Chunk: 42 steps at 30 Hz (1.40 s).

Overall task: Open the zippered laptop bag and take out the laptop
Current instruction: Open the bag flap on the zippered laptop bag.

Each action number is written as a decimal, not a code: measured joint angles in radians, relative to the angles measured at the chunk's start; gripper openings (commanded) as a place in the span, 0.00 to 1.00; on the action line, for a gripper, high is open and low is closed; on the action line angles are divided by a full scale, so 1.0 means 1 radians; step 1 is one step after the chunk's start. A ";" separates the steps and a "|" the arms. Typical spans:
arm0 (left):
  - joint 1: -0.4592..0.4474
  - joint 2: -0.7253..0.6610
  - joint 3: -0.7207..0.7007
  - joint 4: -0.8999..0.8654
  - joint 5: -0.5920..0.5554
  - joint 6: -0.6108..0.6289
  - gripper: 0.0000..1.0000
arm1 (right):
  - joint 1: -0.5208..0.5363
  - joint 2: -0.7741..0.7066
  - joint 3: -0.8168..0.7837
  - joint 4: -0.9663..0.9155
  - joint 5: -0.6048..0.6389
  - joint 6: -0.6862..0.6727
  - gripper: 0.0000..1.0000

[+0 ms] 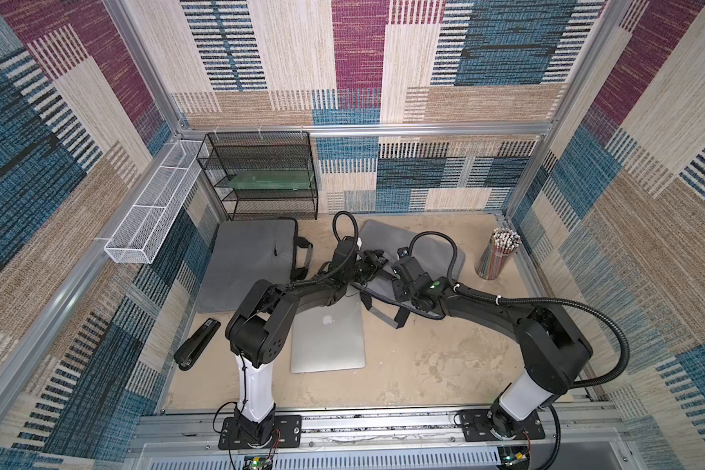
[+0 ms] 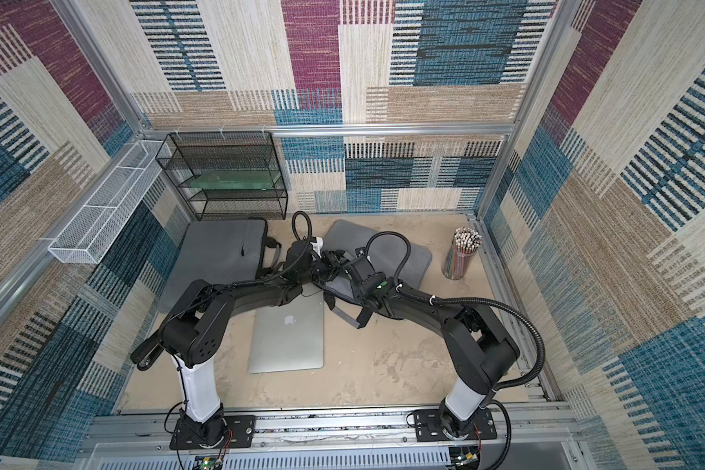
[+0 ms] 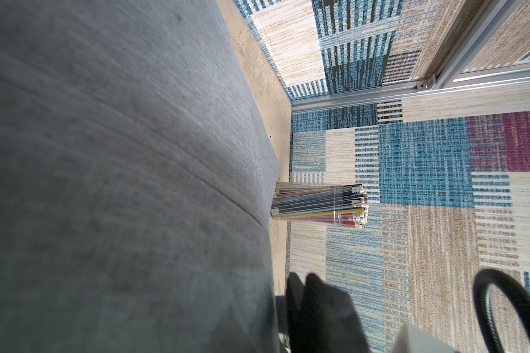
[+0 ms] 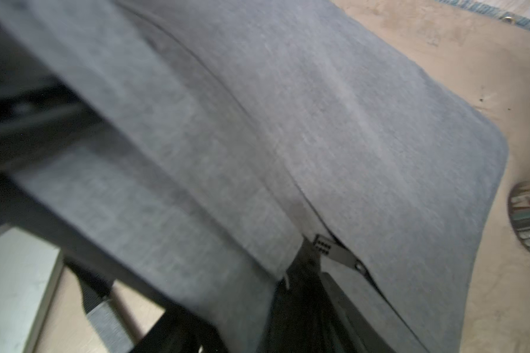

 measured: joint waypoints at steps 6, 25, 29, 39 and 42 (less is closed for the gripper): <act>-0.003 -0.040 -0.031 -0.005 0.001 0.004 0.45 | -0.035 0.012 0.017 0.018 0.068 0.004 0.12; -0.098 -0.262 -0.263 -0.162 -0.166 0.146 0.99 | -0.037 0.039 0.204 -0.093 0.066 -0.003 0.00; -0.119 -0.239 -0.266 -0.145 -0.189 0.154 0.99 | -0.035 0.037 0.237 -0.123 0.049 -0.003 0.00; -0.125 -0.073 -0.190 -0.023 -0.216 0.140 0.74 | -0.035 -0.010 0.254 -0.169 -0.016 0.015 0.00; -0.127 -0.037 -0.171 0.016 -0.215 0.129 0.70 | -0.036 -0.014 0.259 -0.181 -0.034 0.020 0.00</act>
